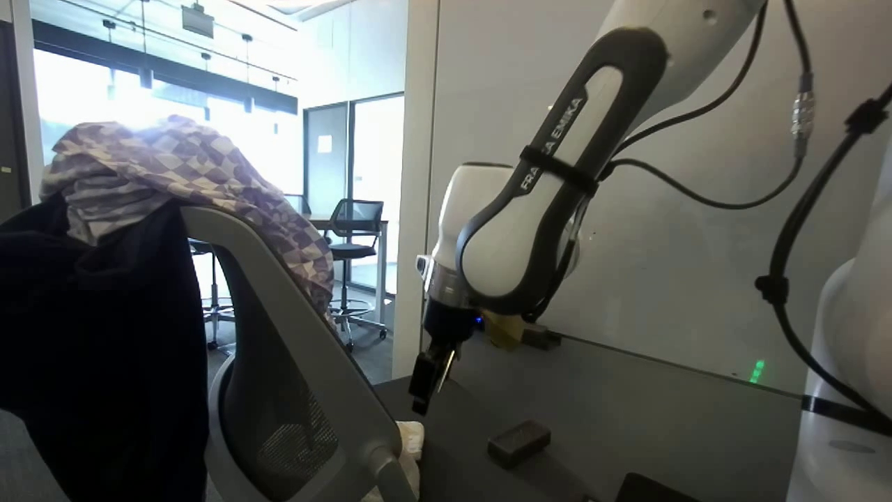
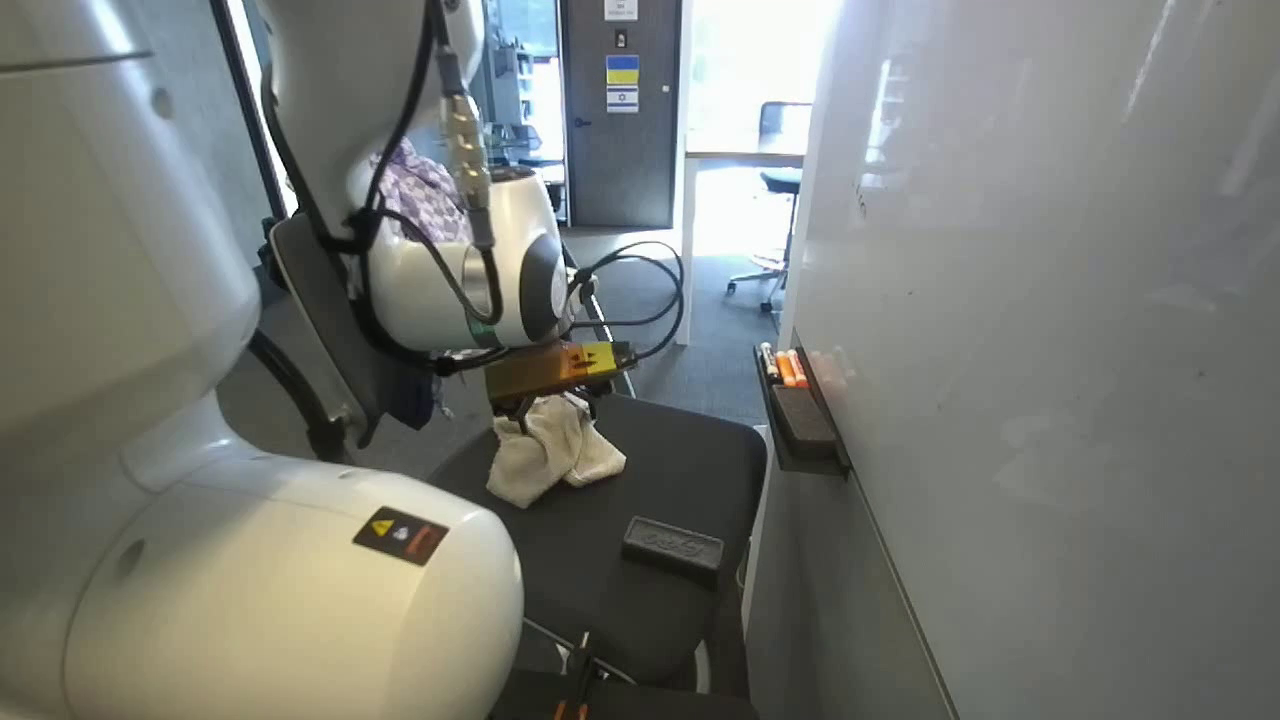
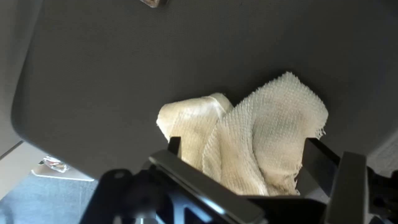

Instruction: Pick up all the clothing items from the gray chair and put them on the backrest of the gray chair

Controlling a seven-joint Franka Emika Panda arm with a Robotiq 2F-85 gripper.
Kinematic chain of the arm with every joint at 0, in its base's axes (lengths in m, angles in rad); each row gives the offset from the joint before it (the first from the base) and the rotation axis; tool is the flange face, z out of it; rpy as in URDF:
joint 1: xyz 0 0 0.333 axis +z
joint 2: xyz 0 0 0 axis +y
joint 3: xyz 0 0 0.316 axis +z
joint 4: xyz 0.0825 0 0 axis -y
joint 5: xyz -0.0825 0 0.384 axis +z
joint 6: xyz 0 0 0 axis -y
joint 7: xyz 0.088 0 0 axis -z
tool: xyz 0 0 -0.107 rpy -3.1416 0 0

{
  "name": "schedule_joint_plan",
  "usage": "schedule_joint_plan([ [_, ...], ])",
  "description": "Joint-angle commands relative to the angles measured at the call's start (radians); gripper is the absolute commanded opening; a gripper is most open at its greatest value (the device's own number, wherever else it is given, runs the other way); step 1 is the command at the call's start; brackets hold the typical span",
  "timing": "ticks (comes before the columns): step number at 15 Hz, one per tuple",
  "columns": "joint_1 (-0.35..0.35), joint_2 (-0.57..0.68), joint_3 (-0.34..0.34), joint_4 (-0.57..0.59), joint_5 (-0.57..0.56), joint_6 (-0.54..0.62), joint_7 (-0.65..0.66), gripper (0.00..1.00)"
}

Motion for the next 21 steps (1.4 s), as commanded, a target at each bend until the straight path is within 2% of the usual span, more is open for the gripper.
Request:
schedule_joint_plan([
  [1, 0.017, 0.190, -0.011, 0.022, -0.040, 0.188, -0.020, 1.00],
  [3, 0.022, 0.282, 0.008, 0.038, -0.007, 0.267, -0.030, 1.00],
  [4, 0.011, 0.319, 0.038, 0.047, 0.013, 0.303, -0.033, 1.00],
  [6, -0.002, 0.382, 0.055, 0.079, -0.015, 0.376, -0.018, 1.00],
  [8, 0.026, 0.441, 0.026, 0.120, -0.022, 0.425, -0.026, 1.00],
  [10, 0.010, 0.497, 0.032, 0.163, -0.036, 0.431, -0.017, 1.00],
  [12, 0.026, 0.550, 0.005, 0.201, -0.038, 0.440, -0.028, 1.00],
  [13, 0.022, 0.571, 0.003, 0.215, -0.045, 0.439, -0.033, 0.96],
  [14, 0.012, 0.585, 0.011, 0.224, -0.057, 0.433, -0.041, 0.73],
  [16, 0.004, 0.596, 0.022, 0.230, -0.071, 0.432, -0.045, 0.71],
  [21, -0.021, 0.543, 0.049, 0.202, -0.099, 0.416, -0.043, 0.33],
])
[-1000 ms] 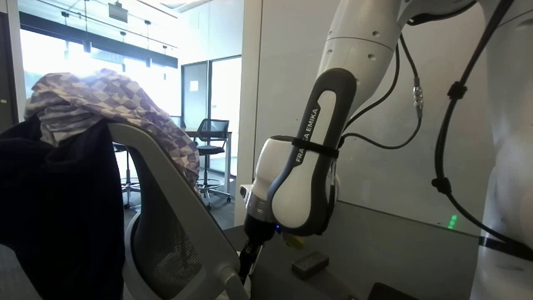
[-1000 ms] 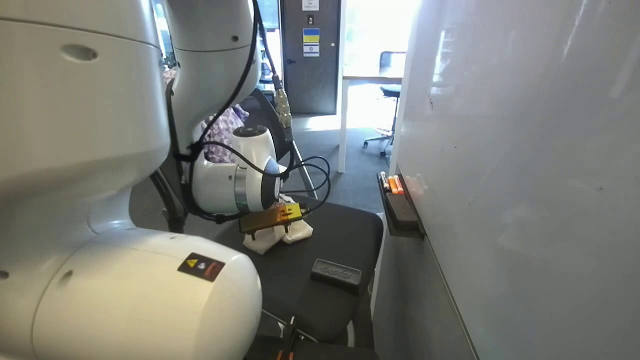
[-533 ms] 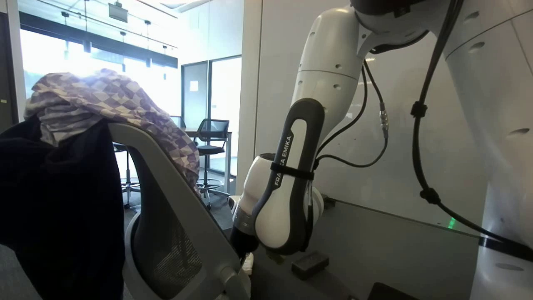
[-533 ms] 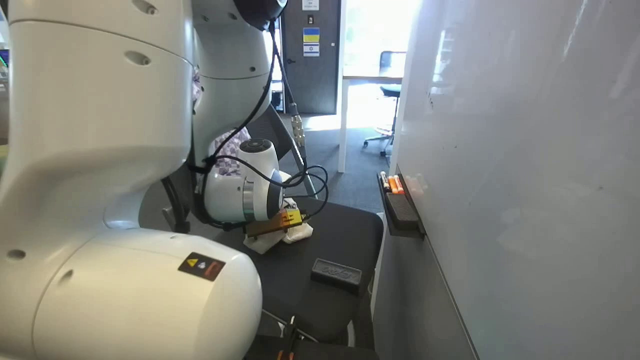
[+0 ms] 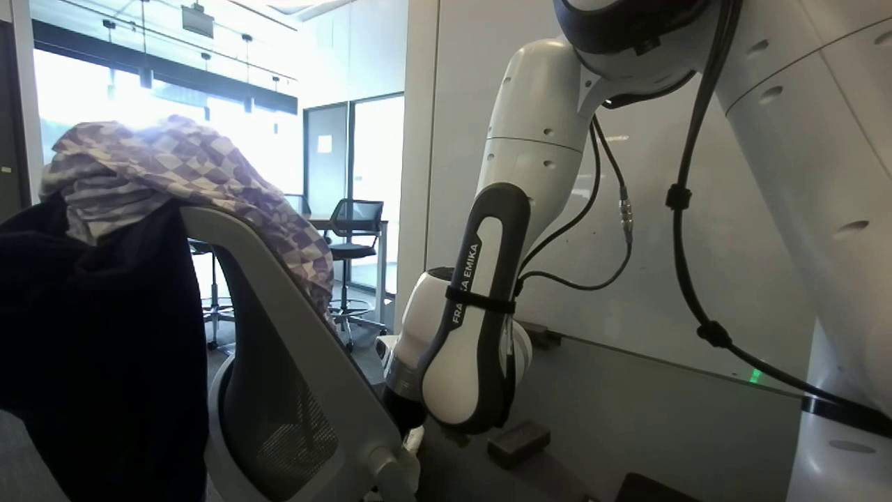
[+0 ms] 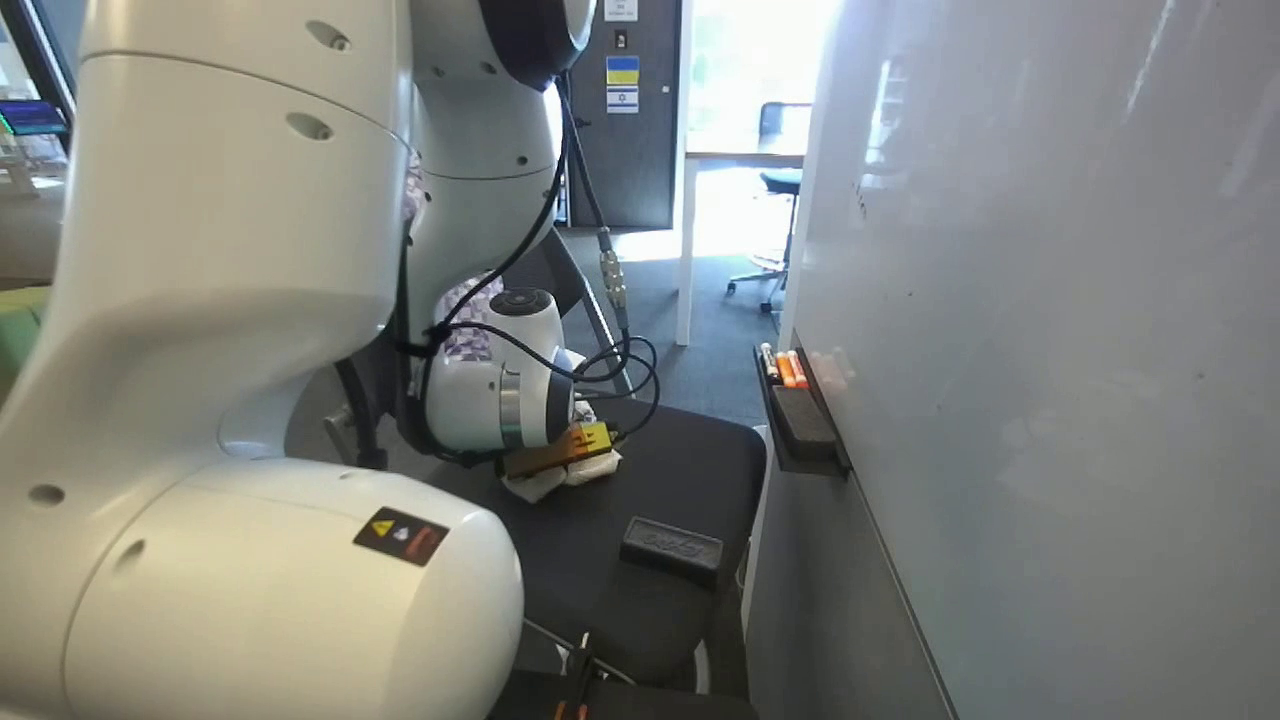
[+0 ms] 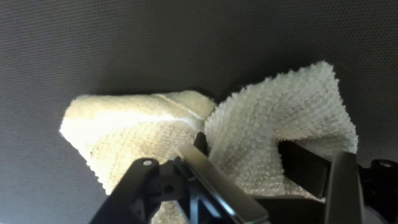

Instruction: Pick up all the clothing items from the gray chair and put them on the backrest of the gray chair

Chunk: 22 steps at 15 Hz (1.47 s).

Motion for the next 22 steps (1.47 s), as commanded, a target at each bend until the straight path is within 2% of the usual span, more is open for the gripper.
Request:
schedule_joint_plan([
  [1, -0.022, -0.032, 0.026, -0.016, -0.031, -0.002, -0.008, 0.26],
  [4, 0.002, -0.111, 0.013, -0.049, -0.027, -0.027, -0.004, 0.04],
  [5, 0.018, -0.140, 0.001, -0.059, -0.021, -0.036, -0.003, 0.02],
  [6, 0.051, -0.176, -0.029, -0.068, -0.015, -0.038, -0.010, 0.05],
  [8, 0.153, -0.270, -0.123, -0.096, 0.008, -0.053, -0.025, 0.06],
  [10, 0.239, -0.363, -0.216, -0.095, 0.010, -0.134, -0.026, 0.05],
  [12, 0.315, -0.464, -0.307, -0.077, -0.036, -0.260, 0.021, 0.05],
  [13, 0.324, -0.523, -0.317, -0.065, -0.077, -0.354, 0.069, 0.05],
  [16, 0.299, -0.669, -0.250, -0.038, -0.187, -0.499, 0.196, 0.05],
  [22, 0.234, -0.813, -0.096, 0.036, -0.368, -0.509, 0.420, 0.05],
])
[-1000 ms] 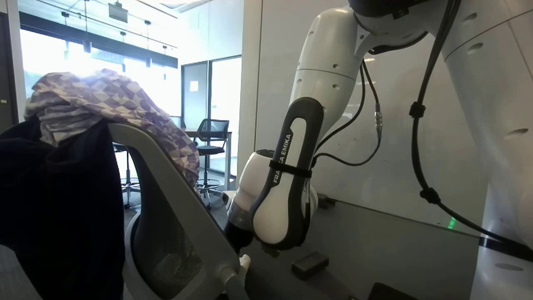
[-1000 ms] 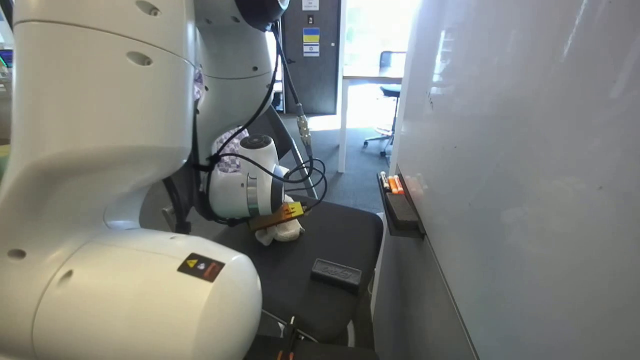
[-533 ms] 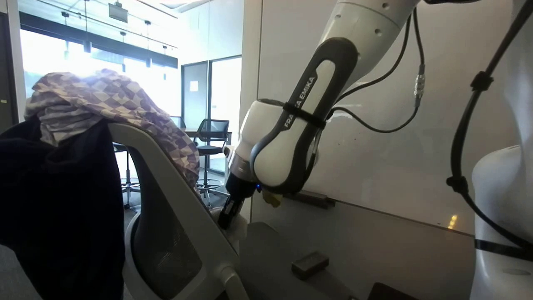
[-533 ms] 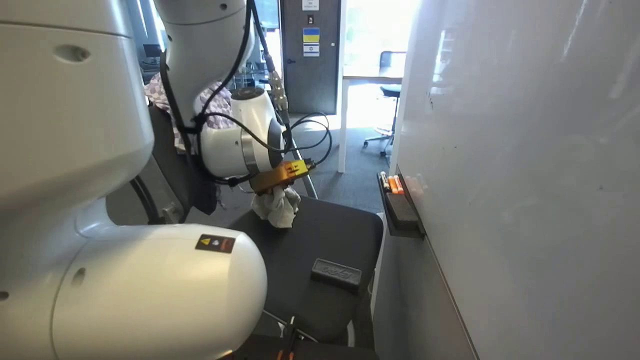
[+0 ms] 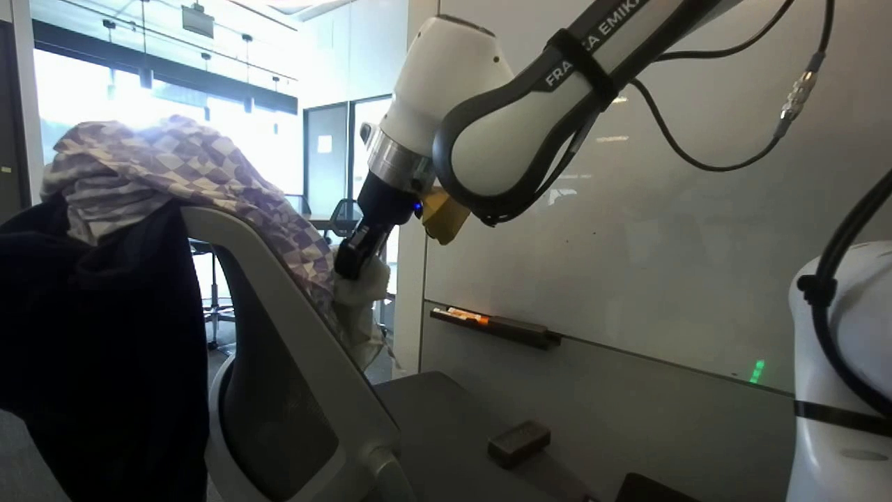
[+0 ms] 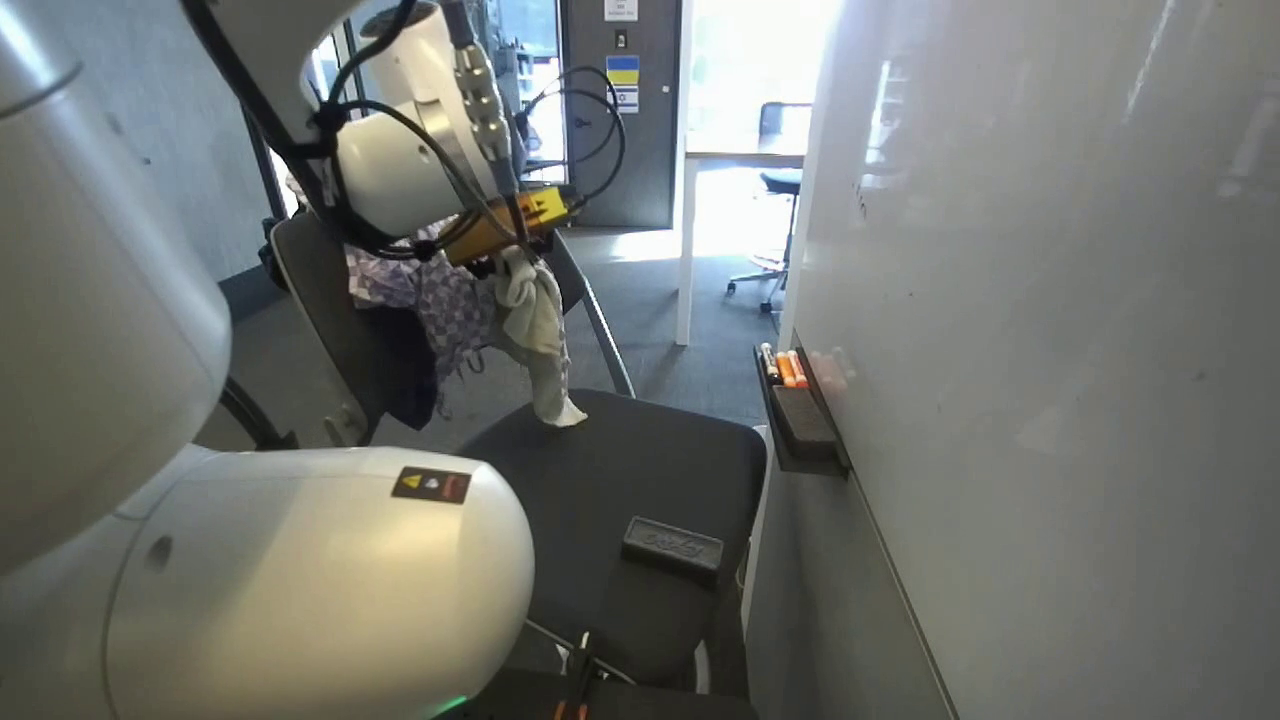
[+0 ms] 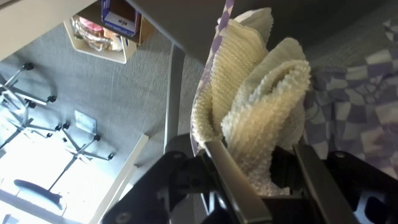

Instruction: Pick up all the clothing items from the gray chair and put them on the backrest of the gray chair

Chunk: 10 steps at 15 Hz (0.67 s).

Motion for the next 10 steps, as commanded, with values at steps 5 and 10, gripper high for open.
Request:
schedule_joint_plan([
  [5, -0.091, -0.101, 0.179, 0.119, -0.177, -0.017, 0.252, 0.05],
  [10, -0.169, -0.094, 0.282, 0.182, -0.334, 0.083, 0.427, 0.05],
])
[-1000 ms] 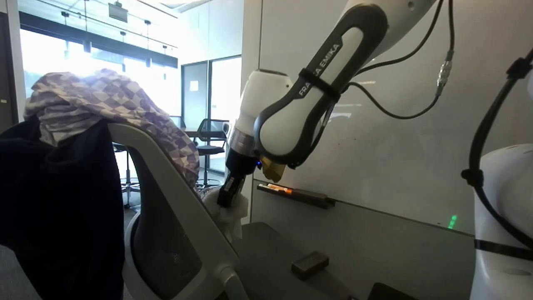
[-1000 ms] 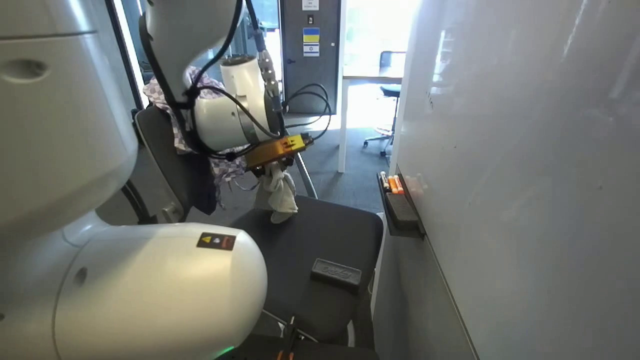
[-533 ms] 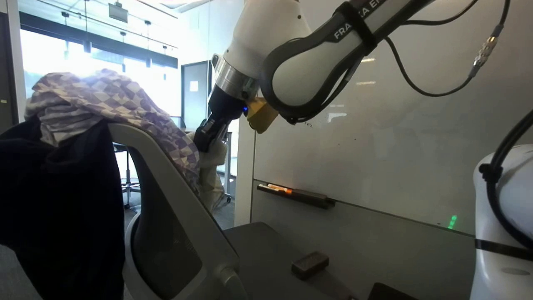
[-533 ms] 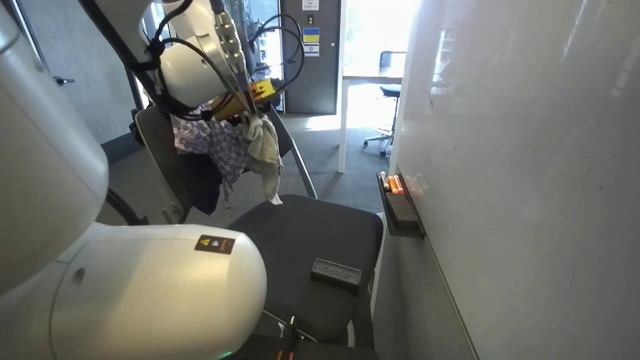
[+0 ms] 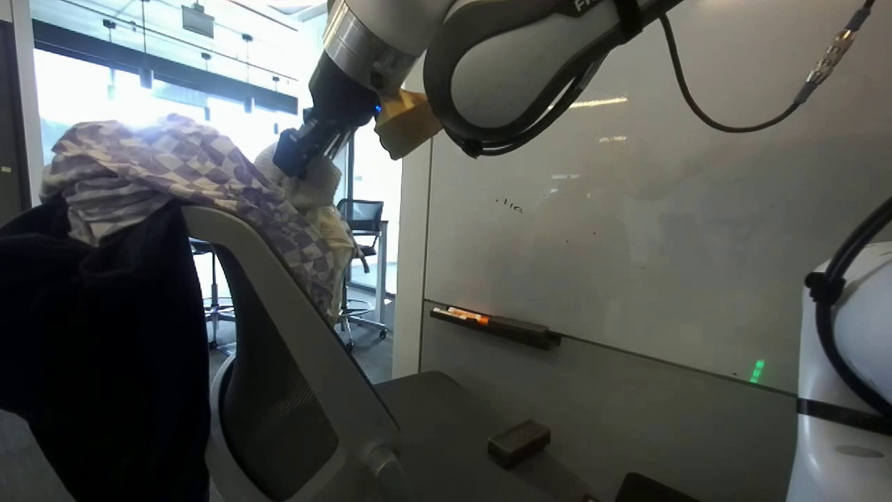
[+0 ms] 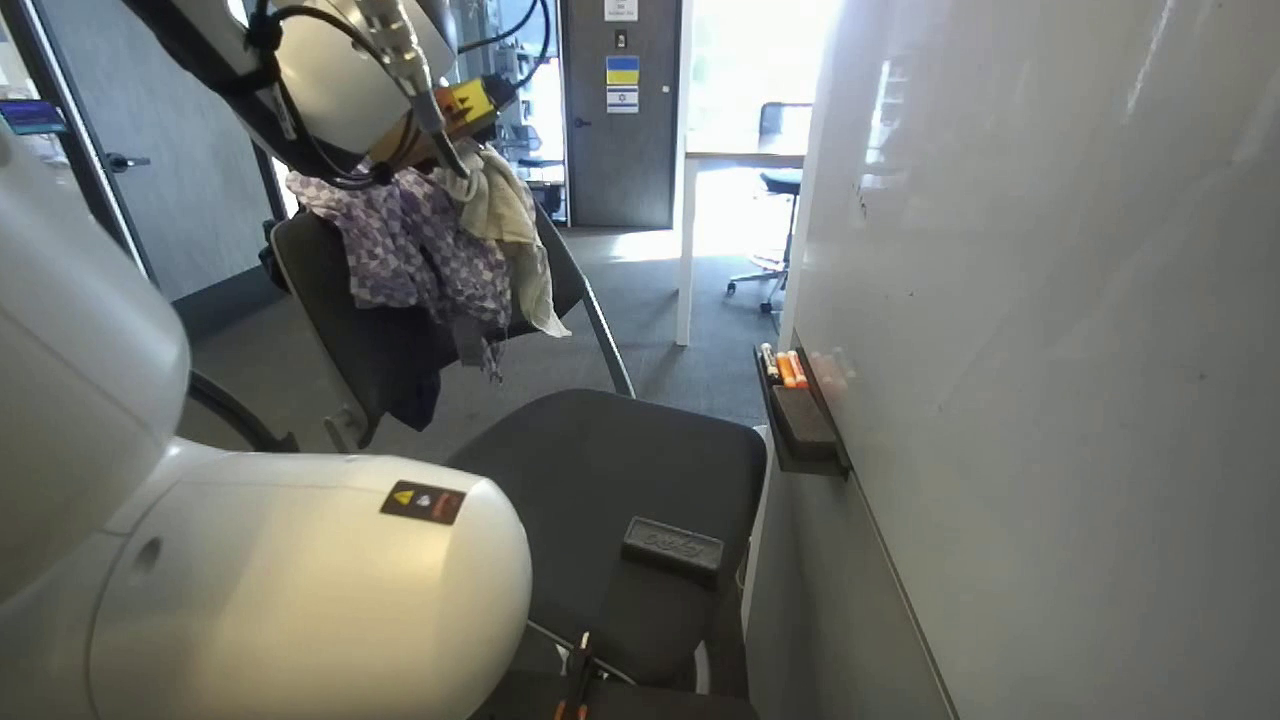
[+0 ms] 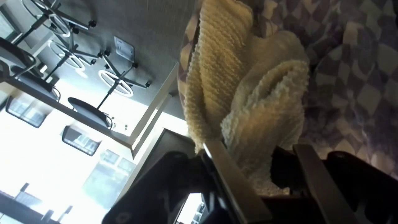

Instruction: Pick up all the clothing items from the gray chair and put them on the backrest of the gray chair

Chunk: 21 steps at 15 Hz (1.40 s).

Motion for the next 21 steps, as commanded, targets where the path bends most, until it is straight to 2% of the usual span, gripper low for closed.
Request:
schedule_joint_plan([
  [1, -0.070, -0.015, 0.088, 0.052, -0.116, 0.071, 0.150, 0.05],
  [9, -0.124, 0.052, 0.277, 0.163, -0.225, 0.126, 0.396, 0.05],
  [15, -0.215, 0.153, 0.428, 0.247, -0.423, 0.122, 0.603, 0.05],
  [16, -0.225, 0.169, 0.444, 0.260, -0.457, 0.114, 0.636, 0.44],
  [17, -0.234, 0.182, 0.457, 0.272, -0.494, 0.109, 0.673, 0.44],
  [20, -0.248, 0.207, 0.476, 0.299, -0.582, 0.096, 0.751, 0.66],
  [21, -0.242, 0.211, 0.472, 0.296, -0.571, 0.088, 0.752, 0.73],
])
